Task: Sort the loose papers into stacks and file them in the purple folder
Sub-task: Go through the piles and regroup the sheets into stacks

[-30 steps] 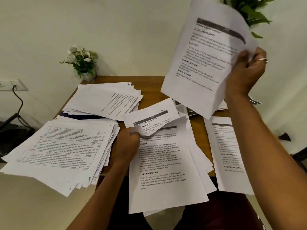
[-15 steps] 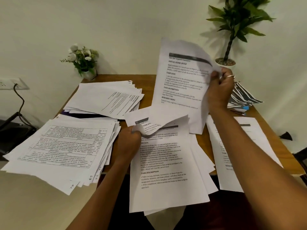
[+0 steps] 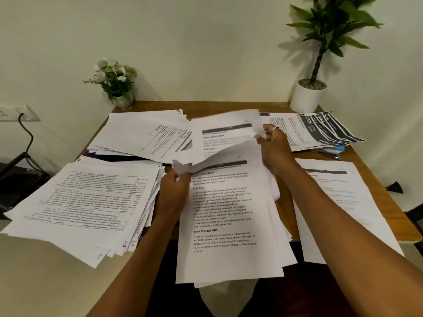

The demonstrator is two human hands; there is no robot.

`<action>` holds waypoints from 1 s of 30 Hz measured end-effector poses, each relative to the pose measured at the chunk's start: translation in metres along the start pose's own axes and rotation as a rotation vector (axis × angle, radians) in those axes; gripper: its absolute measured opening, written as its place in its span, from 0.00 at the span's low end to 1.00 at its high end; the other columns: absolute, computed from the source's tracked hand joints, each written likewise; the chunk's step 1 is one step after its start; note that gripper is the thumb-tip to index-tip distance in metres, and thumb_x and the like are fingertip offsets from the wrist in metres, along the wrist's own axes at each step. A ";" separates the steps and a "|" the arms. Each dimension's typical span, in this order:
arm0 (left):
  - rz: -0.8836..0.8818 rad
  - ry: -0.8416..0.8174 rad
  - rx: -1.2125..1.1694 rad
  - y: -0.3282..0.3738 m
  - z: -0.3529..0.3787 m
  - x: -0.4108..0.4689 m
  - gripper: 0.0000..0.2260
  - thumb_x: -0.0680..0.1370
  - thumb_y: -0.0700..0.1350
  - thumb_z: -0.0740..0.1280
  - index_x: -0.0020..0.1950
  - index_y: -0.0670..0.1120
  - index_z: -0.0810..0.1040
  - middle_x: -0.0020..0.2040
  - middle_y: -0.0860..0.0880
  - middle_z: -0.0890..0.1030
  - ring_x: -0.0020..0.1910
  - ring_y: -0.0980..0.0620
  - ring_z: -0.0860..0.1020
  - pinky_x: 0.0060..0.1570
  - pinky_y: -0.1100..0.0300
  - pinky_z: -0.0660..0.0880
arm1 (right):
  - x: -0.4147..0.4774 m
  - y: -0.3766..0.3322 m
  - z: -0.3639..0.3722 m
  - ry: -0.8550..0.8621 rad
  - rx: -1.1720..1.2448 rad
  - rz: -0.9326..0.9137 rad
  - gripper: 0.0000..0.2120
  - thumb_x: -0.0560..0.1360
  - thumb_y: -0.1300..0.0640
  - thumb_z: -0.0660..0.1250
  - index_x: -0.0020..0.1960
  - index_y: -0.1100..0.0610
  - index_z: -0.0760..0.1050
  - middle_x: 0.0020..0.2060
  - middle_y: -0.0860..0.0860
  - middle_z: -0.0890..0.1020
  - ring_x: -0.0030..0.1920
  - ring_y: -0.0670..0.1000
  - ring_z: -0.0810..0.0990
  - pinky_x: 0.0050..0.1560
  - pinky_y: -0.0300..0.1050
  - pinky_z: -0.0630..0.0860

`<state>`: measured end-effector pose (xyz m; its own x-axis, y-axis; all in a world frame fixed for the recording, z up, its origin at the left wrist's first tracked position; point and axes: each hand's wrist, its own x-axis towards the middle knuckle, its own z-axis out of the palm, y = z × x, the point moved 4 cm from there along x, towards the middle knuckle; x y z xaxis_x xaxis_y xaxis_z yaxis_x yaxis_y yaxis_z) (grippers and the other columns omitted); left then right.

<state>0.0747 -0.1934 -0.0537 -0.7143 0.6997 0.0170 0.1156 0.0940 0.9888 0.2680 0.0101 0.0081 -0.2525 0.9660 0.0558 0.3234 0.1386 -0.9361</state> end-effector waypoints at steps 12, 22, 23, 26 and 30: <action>-0.078 0.080 -0.028 -0.006 -0.006 0.010 0.07 0.82 0.46 0.64 0.55 0.45 0.79 0.47 0.52 0.84 0.45 0.52 0.84 0.40 0.58 0.79 | -0.014 0.023 0.022 -0.320 -0.361 0.107 0.07 0.80 0.53 0.68 0.56 0.54 0.74 0.51 0.49 0.81 0.50 0.52 0.81 0.48 0.48 0.80; -0.041 0.045 0.069 -0.003 -0.006 0.009 0.06 0.82 0.46 0.66 0.58 0.48 0.76 0.48 0.56 0.82 0.45 0.57 0.82 0.36 0.68 0.76 | -0.036 0.019 0.014 -0.603 -0.357 0.087 0.15 0.81 0.51 0.68 0.67 0.49 0.78 0.60 0.48 0.83 0.54 0.50 0.82 0.52 0.47 0.81; -0.045 0.045 0.063 -0.003 -0.006 0.009 0.06 0.82 0.46 0.66 0.58 0.48 0.76 0.48 0.57 0.81 0.46 0.58 0.82 0.37 0.67 0.76 | -0.039 0.016 0.014 -0.641 -0.389 0.076 0.14 0.81 0.52 0.67 0.66 0.50 0.77 0.59 0.49 0.83 0.50 0.48 0.81 0.45 0.41 0.79; -0.022 0.050 0.090 -0.002 -0.006 0.009 0.09 0.81 0.45 0.69 0.60 0.48 0.75 0.49 0.59 0.78 0.47 0.60 0.79 0.42 0.65 0.75 | -0.055 0.009 0.018 -0.728 -0.324 0.093 0.07 0.82 0.57 0.66 0.57 0.47 0.74 0.48 0.43 0.81 0.43 0.44 0.78 0.35 0.31 0.73; 0.027 0.040 0.147 -0.002 -0.004 0.009 0.20 0.79 0.43 0.71 0.70 0.47 0.70 0.58 0.55 0.74 0.55 0.56 0.74 0.49 0.69 0.70 | -0.061 0.021 0.028 -0.616 -0.063 0.185 0.06 0.81 0.50 0.67 0.58 0.46 0.76 0.52 0.47 0.84 0.52 0.50 0.83 0.54 0.48 0.81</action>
<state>0.0653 -0.1904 -0.0547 -0.7362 0.6747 0.0522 0.2328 0.1801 0.9557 0.2645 -0.0523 -0.0244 -0.6587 0.6753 -0.3317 0.4600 0.0127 -0.8878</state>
